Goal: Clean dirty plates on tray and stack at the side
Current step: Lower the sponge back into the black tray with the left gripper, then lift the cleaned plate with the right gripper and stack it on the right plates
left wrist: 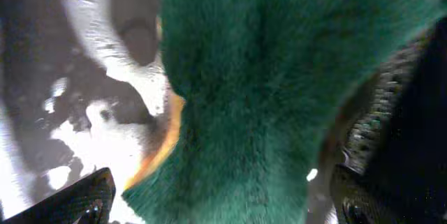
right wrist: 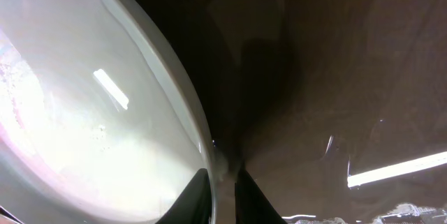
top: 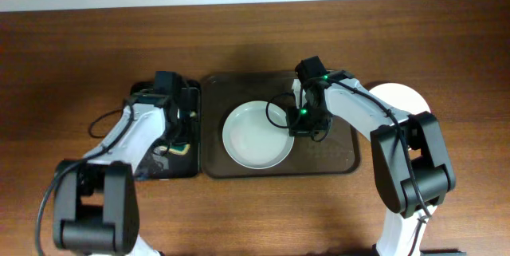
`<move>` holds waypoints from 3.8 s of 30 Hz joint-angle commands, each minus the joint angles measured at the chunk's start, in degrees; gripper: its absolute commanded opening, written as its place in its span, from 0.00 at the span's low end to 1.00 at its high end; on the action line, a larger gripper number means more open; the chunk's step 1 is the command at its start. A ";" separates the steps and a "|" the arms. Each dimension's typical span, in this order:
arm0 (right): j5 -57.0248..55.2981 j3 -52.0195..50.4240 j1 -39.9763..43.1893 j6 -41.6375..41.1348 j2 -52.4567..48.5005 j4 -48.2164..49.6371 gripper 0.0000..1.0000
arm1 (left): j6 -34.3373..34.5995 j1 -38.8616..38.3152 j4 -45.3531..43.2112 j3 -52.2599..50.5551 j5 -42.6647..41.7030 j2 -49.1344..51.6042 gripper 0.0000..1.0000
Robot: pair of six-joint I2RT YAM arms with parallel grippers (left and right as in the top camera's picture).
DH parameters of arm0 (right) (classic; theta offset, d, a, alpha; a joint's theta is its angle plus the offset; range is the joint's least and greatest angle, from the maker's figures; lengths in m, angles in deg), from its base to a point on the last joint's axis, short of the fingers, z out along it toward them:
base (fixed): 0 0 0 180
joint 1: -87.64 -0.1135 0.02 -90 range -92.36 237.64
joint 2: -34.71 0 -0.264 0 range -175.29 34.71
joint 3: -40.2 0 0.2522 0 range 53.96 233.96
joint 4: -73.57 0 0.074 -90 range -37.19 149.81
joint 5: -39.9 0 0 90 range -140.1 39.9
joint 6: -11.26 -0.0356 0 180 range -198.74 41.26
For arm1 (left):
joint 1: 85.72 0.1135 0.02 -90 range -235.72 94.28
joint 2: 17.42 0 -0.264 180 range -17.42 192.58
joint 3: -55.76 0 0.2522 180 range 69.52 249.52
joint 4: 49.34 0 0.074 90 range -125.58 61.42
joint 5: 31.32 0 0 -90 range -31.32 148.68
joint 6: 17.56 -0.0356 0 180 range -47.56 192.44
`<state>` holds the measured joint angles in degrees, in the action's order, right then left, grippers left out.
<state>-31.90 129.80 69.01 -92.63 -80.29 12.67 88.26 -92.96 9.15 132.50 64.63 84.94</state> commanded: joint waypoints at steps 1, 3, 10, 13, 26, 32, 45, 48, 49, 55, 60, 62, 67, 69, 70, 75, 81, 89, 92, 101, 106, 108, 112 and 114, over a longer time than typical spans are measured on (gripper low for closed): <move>-0.70 -0.57 0.26 -0.11 1.11 -0.04 0.15 | -0.04 0.39 -0.11 -0.44 -2.69 4.35 0.75; -0.72 -0.57 0.26 -0.11 1.11 -0.07 0.15 | -0.04 0.39 0.11 -0.44 -3.82 4.76 0.01; -0.74 -0.57 0.26 -0.11 1.11 -0.26 0.15 | -0.07 0.39 1.42 -0.26 -3.63 -1.36 0.78; -0.72 -0.57 0.26 -0.11 1.11 -0.24 0.15 | -0.07 0.39 1.38 -0.26 -3.61 -6.23 0.99; -0.72 -0.57 0.26 -0.11 1.11 -0.52 0.15 | -0.02 0.83 -13.46 -0.26 -1.79 -1.16 0.97; -0.72 -0.57 0.26 -0.11 1.11 -0.52 0.15 | -0.02 0.81 -14.75 -0.28 -0.15 2.67 0.90; -0.72 -0.57 0.26 -0.11 1.11 -1.09 0.15 | -1.44 0.83 -16.59 0.83 -0.15 -2.99 0.82; -0.72 -0.57 0.26 -0.11 1.11 -1.01 0.15 | -1.40 0.76 -9.75 0.94 -1.77 -6.58 0.96; -0.72 -0.57 0.26 -0.11 1.11 -1.07 0.15 | -1.38 0.76 -7.06 0.92 -2.14 -6.49 0.96; -0.76 -1.03 0.26 -0.11 1.07 -1.38 0.19 | -1.36 0.76 3.52 0.81 -2.14 -6.49 0.99; 2.19 -1.14 0.28 -0.11 1.09 -1.49 0.04 | -1.36 0.76 3.58 0.81 -2.14 -6.49 0.99; 2.56 -0.52 0.92 -0.11 1.79 -1.53 0.04 | -1.36 0.76 3.56 0.81 -2.12 -6.49 1.00; -3.04 0.09 6.29 -0.07 9.38 -2.12 0.04 | -1.36 0.76 3.54 0.81 -2.12 -6.49 1.00; -8.46 0.09 7.15 0.81 12.31 -3.82 0.04 | -1.38 0.76 3.34 0.81 -2.12 -6.49 1.00; -9.99 0.09 7.13 2.64 13.38 -4.35 0.04 | -1.36 0.76 3.32 0.81 -2.12 -6.49 1.00; -21.92 0.09 7.04 2.89 19.26 -7.23 0.04 | -1.36 0.76 3.30 0.81 -2.12 -6.49 1.00; -34.77 0.11 5.70 2.43 23.91 -8.37 0.04 | -1.38 0.76 2.89 0.81 -2.12 -6.49 1.00; -64.94 0.11 -9.81 1.16 24.13 -7.41 0.04 | -1.36 0.76 2.86 0.81 -2.12 -6.49 1.00; -76.67 0.11 -15.89 1.16 24.13 -5.88 0.04 | -1.38 0.76 2.86 0.81 -2.12 -6.49 1.00; -81.31 0.11 -18.71 -0.20 24.13 -2.58 0.04 | -1.36 0.76 2.86 0.81 -2.12 -6.49 1.00; -52.06 0.11 -4.26 -6.40 24.11 -3.19 0.04 | -1.36 0.76 2.91 0.81 -2.12 -6.49 1.00; -40.44 0.11 3.78 -6.40 24.11 -3.34 0.04 | -1.36 0.76 2.91 0.81 -2.12 -6.49 1.00; -22.56 0.09 24.41 -6.56 23.45 -5.51 0.04 | -1.36 0.76 2.91 0.81 -2.12 -6.49 1.00; -21.44 0.09 30.56 -6.54 22.56 -7.26 0.04 | -1.36 0.76 2.89 0.81 -2.12 -6.49 1.00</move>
<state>-59.75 129.38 93.84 -98.27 -57.73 6.40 87.38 -92.40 12.03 133.11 63.02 79.11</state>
